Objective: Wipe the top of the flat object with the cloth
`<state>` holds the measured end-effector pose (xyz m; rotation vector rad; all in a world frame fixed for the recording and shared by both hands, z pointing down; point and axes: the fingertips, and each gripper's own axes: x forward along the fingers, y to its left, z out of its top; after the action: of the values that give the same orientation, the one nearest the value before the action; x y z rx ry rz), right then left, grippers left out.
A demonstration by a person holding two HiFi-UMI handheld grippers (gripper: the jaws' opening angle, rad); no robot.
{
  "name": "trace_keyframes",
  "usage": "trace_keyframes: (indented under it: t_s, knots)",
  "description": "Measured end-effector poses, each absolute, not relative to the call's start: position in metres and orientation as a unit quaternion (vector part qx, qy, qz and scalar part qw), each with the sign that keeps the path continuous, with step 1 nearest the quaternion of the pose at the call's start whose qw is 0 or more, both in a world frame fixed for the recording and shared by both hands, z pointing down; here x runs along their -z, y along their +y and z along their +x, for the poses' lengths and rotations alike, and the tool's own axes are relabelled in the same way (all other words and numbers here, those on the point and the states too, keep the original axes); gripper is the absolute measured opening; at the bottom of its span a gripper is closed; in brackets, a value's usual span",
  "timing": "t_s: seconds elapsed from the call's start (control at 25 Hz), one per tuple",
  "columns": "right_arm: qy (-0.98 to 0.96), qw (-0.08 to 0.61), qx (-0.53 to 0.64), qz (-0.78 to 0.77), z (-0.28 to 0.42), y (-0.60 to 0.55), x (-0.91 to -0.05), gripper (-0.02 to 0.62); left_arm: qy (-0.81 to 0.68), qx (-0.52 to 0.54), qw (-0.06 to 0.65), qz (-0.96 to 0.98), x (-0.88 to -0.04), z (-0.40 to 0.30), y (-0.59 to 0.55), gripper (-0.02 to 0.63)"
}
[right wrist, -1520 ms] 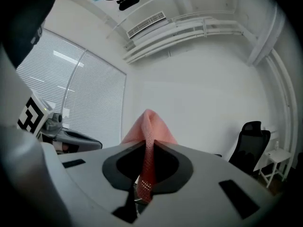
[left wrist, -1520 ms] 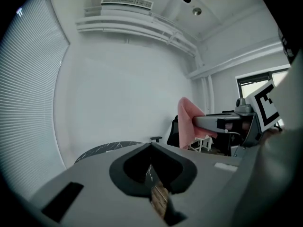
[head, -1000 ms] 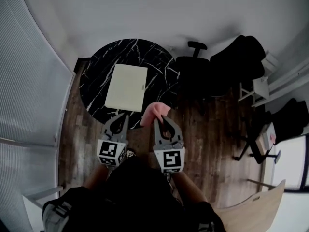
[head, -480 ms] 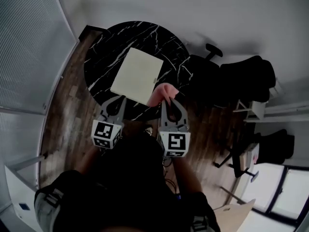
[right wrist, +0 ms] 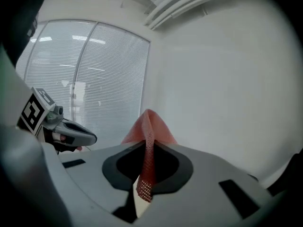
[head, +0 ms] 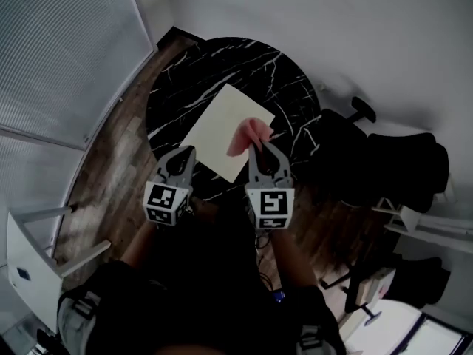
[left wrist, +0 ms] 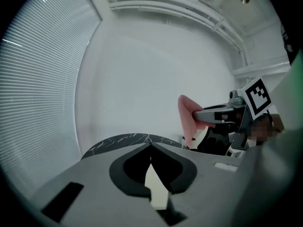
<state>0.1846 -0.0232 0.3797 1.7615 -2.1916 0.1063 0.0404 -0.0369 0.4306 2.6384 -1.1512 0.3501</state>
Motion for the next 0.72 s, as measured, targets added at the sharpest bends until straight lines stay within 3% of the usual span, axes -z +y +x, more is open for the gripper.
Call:
trace_keyframes:
  t_s: [0.4,0.72]
  knots:
    - [-0.815,0.185,-0.064,0.545,0.261,-0.109,-0.419,0.018,-0.458,-0.147,0.13,0.867,-0.437,0.11,-0.095,0.0]
    - [-0.795,0.365,-0.114,0.471,0.315,-0.138,-0.548,0.02,-0.498,-0.211,0.184,0.821,-0.519,0.109,-0.103,0.0]
